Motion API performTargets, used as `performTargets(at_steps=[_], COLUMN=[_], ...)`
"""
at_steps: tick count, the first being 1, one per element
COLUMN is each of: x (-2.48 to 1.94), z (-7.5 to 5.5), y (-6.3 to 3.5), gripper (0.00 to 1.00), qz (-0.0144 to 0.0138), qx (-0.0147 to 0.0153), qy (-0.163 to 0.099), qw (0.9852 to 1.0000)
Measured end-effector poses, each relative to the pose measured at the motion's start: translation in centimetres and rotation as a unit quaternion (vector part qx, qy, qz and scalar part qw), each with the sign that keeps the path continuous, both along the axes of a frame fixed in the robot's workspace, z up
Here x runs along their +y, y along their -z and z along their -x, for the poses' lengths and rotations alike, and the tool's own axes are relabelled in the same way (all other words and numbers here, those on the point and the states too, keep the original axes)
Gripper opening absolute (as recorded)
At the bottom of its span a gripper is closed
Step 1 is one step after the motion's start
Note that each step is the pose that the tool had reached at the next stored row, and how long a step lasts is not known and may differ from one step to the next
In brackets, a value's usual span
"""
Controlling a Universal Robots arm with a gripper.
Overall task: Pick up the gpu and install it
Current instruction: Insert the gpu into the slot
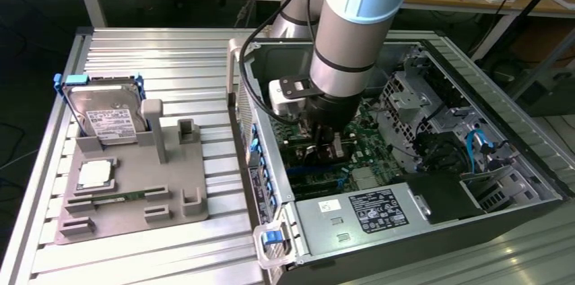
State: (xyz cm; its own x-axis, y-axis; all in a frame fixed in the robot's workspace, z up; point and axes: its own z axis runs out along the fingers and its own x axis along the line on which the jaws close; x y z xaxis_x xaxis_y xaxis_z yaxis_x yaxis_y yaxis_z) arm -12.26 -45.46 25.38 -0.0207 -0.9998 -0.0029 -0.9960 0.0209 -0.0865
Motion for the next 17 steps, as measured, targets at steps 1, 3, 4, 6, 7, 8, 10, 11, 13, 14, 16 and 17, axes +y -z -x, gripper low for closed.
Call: performTargets(at_steps=[1, 3, 4, 6, 7, 8, 10, 11, 13, 14, 16, 17], x=[0.0, 0.0, -0.01, -0.01, -0.01, -0.01, 0.0, 0.0, 0.0, 0.0, 0.0, 0.0], z=[0.0, 0.0, 0.0, 0.0, 0.0, 0.0, 0.0, 0.0, 0.0, 0.0, 0.0, 0.0], y=[-0.07, -0.07, -0.07, -0.08, -0.08, -0.08, -0.07, -0.08, -0.08, -0.07, -0.07, -0.07], gripper=[0.27, 0.27, 0.27, 0.27, 0.27, 0.27, 0.27, 0.27, 0.27, 0.27, 0.27, 0.27], qz=[0.0001, 0.0001, 0.0002, 0.0002, 0.0002, 0.0003, 0.0002, 0.0002, 0.0002, 0.0002, 0.0002, 0.0002], qx=[0.0001, 0.0001, 0.0001, 0.0001, 0.0001, 0.0001, 0.0001, 0.0001, 0.0001, 0.0001, 0.0001, 0.0001], qy=[0.0, 0.0, 0.0, 0.0, 0.0, -0.001, -0.004, -0.006, -0.011, -0.013, -0.015, -0.017], qw=[1.0, 1.0, 1.0, 1.0, 1.0, 1.0, 1.0, 1.0, 0.9999, 0.9999, 0.9999, 0.9999])
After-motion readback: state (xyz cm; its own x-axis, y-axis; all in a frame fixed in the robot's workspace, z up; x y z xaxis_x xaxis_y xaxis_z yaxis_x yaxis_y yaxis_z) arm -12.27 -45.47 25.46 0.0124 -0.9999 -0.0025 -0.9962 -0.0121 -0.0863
